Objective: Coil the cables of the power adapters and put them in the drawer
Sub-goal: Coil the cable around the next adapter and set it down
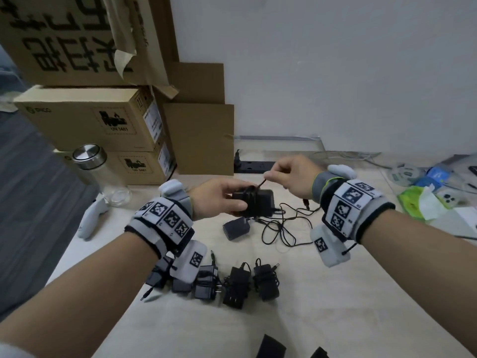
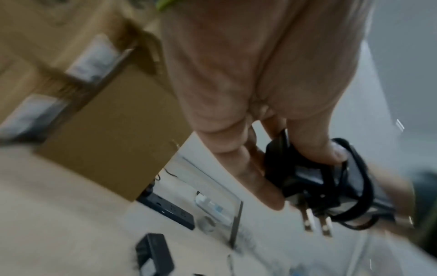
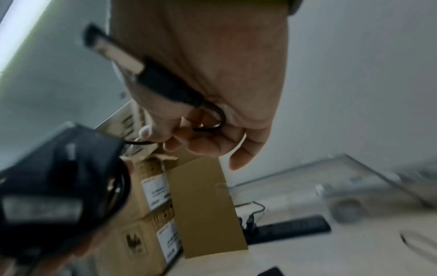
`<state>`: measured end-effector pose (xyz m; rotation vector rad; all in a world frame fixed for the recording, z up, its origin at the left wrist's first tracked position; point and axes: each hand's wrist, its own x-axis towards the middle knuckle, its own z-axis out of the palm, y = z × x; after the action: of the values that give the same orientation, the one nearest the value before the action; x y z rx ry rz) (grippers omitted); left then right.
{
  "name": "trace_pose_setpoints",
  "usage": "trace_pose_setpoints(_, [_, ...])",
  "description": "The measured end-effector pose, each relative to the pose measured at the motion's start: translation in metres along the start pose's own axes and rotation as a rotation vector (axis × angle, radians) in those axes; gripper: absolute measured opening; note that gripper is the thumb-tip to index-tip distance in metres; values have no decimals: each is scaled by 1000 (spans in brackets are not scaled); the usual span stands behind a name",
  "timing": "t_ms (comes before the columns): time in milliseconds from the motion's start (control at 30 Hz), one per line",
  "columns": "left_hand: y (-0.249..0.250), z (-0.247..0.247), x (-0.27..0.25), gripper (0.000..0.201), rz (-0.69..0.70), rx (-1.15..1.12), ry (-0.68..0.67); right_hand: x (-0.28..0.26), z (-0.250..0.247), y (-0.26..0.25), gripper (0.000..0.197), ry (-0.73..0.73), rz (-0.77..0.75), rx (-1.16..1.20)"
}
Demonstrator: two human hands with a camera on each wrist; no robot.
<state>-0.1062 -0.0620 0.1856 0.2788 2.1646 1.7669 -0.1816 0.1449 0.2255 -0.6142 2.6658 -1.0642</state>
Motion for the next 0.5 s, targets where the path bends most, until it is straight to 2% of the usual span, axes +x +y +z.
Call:
trace_pose_setpoints(100, [-3, 5, -3, 46, 18, -437, -8, -7, 9, 10, 27, -9, 84, 295])
trace_pose_setpoints(200, [-3, 19, 0, 38, 31, -668, 65, -10, 23, 9, 30, -56, 176, 459])
trace_pose_setpoints(267, [-1, 27, 5, 40, 33, -726, 125, -8, 30, 7, 35, -24, 228, 482])
trace_pose_setpoints(333, [0, 33, 8, 46, 31, -716, 169, -7, 33, 9, 35, 42, 214, 353])
trace_pose_setpoints(400, [-1, 38, 11, 53, 16, -659, 169, -10, 32, 8, 32, 40, 201, 267])
trace_pose_setpoints(500, [0, 40, 12, 43, -13, -591, 167, -16, 31, 8, 36, -18, 171, 256])
